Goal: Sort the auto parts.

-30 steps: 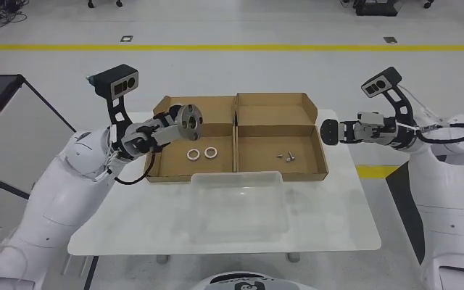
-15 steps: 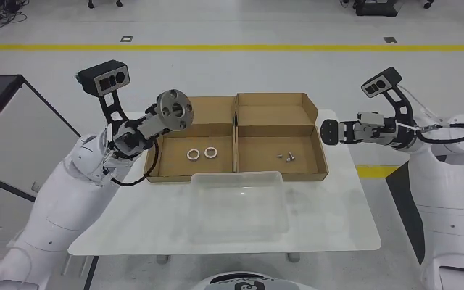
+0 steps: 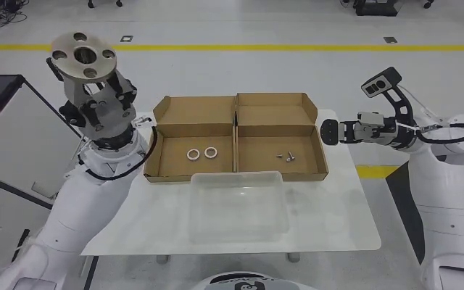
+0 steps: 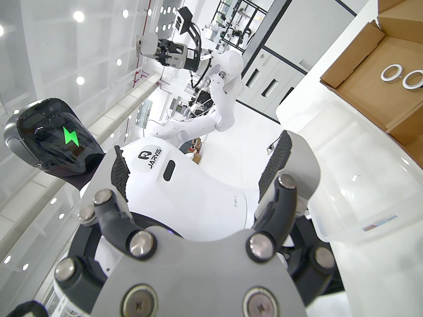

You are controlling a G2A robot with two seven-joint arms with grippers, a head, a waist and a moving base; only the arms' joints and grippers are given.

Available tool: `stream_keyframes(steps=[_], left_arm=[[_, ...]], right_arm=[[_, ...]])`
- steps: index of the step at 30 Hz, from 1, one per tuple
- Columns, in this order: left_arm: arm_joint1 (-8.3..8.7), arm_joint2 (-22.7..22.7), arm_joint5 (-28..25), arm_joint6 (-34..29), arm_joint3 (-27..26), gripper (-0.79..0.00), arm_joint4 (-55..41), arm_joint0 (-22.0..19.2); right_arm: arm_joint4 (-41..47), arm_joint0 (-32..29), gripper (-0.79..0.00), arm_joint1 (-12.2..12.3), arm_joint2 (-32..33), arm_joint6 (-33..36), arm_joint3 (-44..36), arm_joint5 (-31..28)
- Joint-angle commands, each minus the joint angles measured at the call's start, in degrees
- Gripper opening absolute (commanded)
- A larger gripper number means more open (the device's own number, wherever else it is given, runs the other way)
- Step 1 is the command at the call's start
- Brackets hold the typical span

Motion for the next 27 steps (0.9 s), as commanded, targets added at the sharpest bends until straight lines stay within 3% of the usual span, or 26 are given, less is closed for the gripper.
stream_keyframes(steps=[1,11,18,22,27], left_arm=[[-0.84,-0.64,0.00,-2.45,0.85,-0.785,-0.55,0.24],[-2.30,-2.69,1.29,-11.22,6.44,-0.785,12.15,-0.38],[-2.44,-4.62,2.75,-13.06,6.28,-0.785,21.89,-0.35],[-2.85,-4.13,0.76,-12.34,5.03,-0.785,19.84,0.12],[-3.83,-3.19,0.00,-11.76,2.78,-0.785,10.72,0.35]], right_arm=[[0.00,0.00,0.000,0.00,0.00,0.00,0.00,0.00],[0.00,0.00,0.000,0.00,0.00,0.00,0.00,0.00],[0.00,0.00,0.000,0.00,0.00,0.00,0.00,0.00],[0.00,0.00,0.000,0.00,0.00,0.00,0.00,0.00],[0.00,0.00,0.000,0.00,0.00,0.00,0.00,0.00]])
